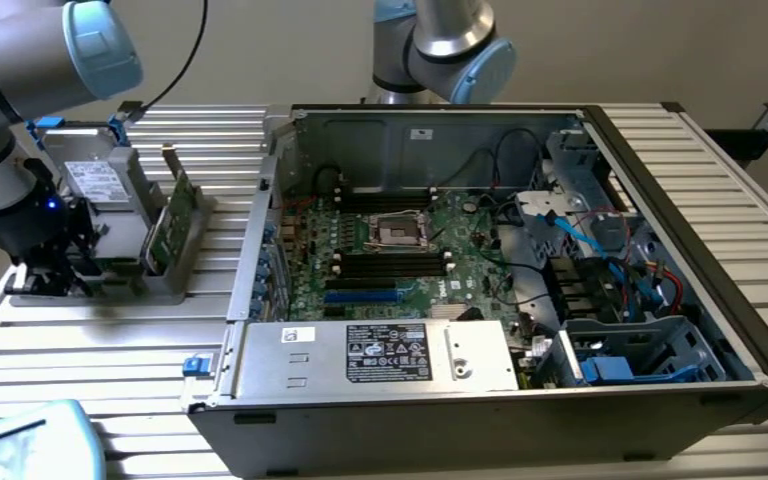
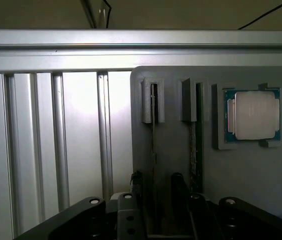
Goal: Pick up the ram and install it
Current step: 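Pick up the ram and move it above insertion slot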
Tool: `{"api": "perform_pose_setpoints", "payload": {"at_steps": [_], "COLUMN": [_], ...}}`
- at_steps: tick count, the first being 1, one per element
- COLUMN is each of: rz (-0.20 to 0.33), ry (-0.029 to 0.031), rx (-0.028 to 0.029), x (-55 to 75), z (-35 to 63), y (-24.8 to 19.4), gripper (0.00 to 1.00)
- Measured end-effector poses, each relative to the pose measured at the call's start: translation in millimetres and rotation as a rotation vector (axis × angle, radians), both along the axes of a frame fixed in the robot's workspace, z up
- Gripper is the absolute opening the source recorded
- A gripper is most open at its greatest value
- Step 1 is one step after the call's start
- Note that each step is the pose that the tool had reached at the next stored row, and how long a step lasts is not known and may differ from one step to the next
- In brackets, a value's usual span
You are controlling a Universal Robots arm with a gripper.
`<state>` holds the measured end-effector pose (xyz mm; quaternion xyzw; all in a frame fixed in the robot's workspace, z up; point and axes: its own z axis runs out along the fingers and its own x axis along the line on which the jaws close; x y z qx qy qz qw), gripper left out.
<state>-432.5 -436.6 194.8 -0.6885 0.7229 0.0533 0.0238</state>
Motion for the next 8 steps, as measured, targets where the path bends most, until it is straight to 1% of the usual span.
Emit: {"api": "perform_pose_setpoints", "payload": {"at_steps": [6,7,8], "rz": [0.000,0.000,0.000], "ry": [0.0000,0.0000,0.0000], "rx": [0.0000,0.0000,0.0000], "x": [0.0,0.0,0.0], "z": [0.0,0.0,0.0], "y": [0.0,0.0,0.0], "gripper": [0.37,0.35,0.28]}}
